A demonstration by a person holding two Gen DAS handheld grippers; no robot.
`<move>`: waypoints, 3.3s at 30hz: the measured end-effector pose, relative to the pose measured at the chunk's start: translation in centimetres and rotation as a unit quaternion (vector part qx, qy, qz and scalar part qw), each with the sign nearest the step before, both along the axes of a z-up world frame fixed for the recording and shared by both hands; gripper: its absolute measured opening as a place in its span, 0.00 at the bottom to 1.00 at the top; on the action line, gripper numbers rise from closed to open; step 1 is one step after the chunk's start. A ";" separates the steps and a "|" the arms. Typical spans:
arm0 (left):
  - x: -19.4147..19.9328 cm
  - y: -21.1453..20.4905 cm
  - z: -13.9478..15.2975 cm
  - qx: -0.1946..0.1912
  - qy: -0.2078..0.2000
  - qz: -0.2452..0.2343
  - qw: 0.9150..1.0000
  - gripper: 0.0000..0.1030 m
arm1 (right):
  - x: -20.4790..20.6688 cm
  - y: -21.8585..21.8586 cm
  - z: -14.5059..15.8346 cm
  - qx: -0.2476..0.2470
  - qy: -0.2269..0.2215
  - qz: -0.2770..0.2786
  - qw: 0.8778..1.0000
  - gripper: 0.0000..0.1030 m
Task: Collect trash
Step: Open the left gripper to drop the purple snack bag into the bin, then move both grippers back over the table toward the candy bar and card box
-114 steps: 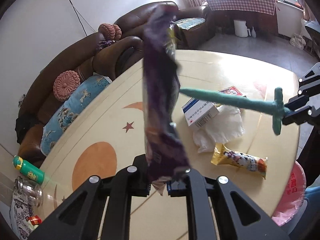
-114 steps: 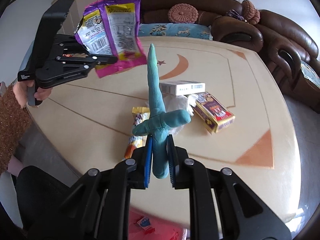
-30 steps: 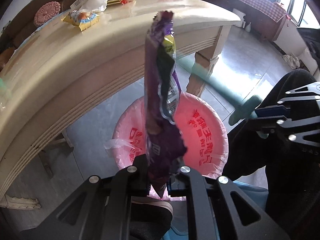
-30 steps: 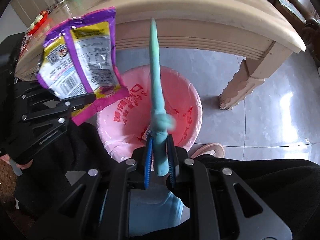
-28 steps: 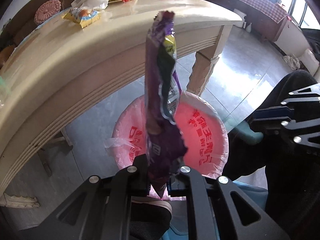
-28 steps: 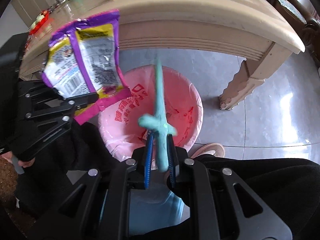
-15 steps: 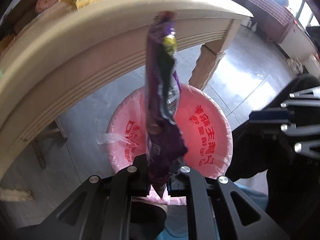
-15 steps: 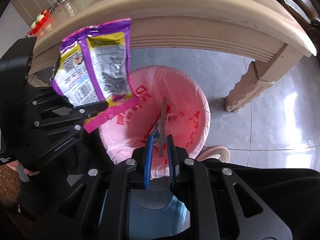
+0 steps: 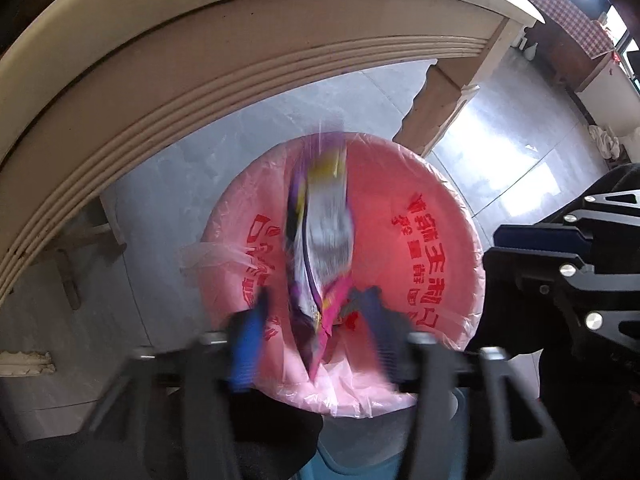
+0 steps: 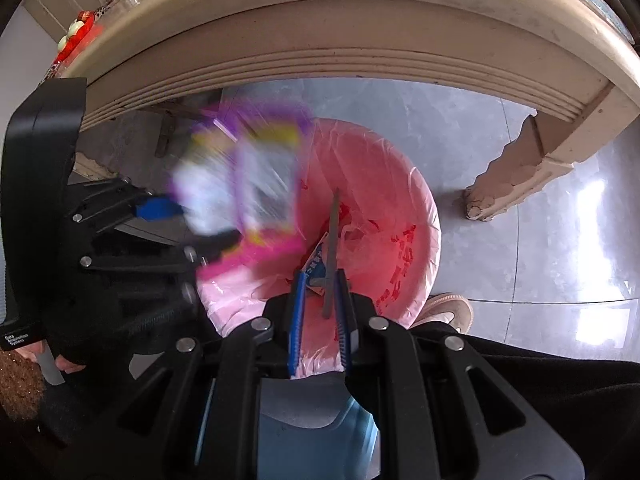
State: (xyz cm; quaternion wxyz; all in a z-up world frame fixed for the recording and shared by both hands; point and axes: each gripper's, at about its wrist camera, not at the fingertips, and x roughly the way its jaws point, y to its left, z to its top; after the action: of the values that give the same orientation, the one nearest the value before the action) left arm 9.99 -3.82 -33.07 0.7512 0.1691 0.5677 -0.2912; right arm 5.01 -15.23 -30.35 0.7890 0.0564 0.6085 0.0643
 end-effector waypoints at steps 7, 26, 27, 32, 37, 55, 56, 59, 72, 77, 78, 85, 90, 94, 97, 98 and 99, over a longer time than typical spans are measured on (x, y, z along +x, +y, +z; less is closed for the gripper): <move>-0.4 0.5 0.5 0.014 -0.017 0.011 1.000 0.81 | 0.0 -0.1 0.3 0.000 -0.004 -0.001 1.000 0.15; -1.6 5.2 16.5 0.010 -0.160 0.137 0.978 0.89 | -1.2 0.3 10.2 0.016 -0.105 0.009 0.994 0.50; -1.6 5.4 17.4 0.006 -0.165 0.144 0.976 0.89 | -1.3 0.2 10.8 0.017 -0.111 0.010 0.994 0.50; -1.4 6.0 21.8 -0.009 -0.191 0.175 0.966 0.91 | -1.1 -0.3 14.8 0.026 -0.153 0.016 0.988 0.52; -0.8 5.7 25.3 -0.011 -0.226 0.191 0.955 0.92 | -0.4 -0.8 17.7 0.017 -0.185 0.026 0.982 0.55; 6.7 3.4 25.8 -0.054 -0.187 0.233 0.953 0.92 | 5.9 -5.0 22.4 -0.032 -0.249 0.050 0.967 0.64; 7.4 3.1 25.4 -0.057 -0.179 0.237 0.953 0.92 | 6.8 -5.3 22.3 -0.029 -0.246 0.056 0.967 0.64; 9.0 2.5 24.1 -0.057 -0.166 0.246 0.953 0.92 | 9.0 -6.2 22.1 -0.021 -0.240 0.072 0.968 0.64; 12.8 0.6 22.8 -0.023 -0.171 0.299 0.939 0.92 | 17.1 -8.6 21.7 -0.007 -0.221 0.127 0.967 0.65; 14.0 0.0 22.9 -0.021 -0.160 0.302 0.940 0.92 | 19.1 -9.0 21.1 -0.008 -0.214 0.147 0.966 0.68; 14.2 0.0 22.7 -0.022 -0.158 0.301 0.940 0.92 | 19.5 -9.1 21.0 -0.010 -0.212 0.149 0.966 0.73; 17.3 -1.1 19.8 -0.010 -0.144 0.308 0.940 0.92 | 24.0 -9.8 18.7 -0.001 -0.184 0.179 0.967 0.77; 19.6 -1.5 17.2 -0.012 -0.114 0.319 0.941 0.92 | 27.7 -9.6 15.9 0.008 -0.149 0.204 0.968 0.77; 20.5 -1.4 16.1 -0.013 -0.102 0.327 0.940 0.92 | 29.9 -9.5 14.1 0.017 -0.122 0.215 0.969 0.77; 21.0 -1.2 15.4 -0.010 -0.098 0.334 0.937 0.92 | 31.0 -9.3 13.3 0.007 -0.115 0.224 0.968 0.77; 21.3 -1.1 15.2 -0.011 -0.094 0.336 0.937 0.92 | 31.2 -9.3 13.2 0.005 -0.113 0.226 0.967 0.77; 21.4 -1.1 15.0 -0.013 -0.091 0.338 0.937 0.92 | 31.5 -9.1 13.0 0.005 -0.110 0.232 0.966 0.77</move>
State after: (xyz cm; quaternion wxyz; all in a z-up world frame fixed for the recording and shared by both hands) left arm 31.38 -4.87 -18.06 0.8559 -0.0166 0.5167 -0.0108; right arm 36.47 -24.34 -17.38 0.8141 -0.0901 0.5143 0.2544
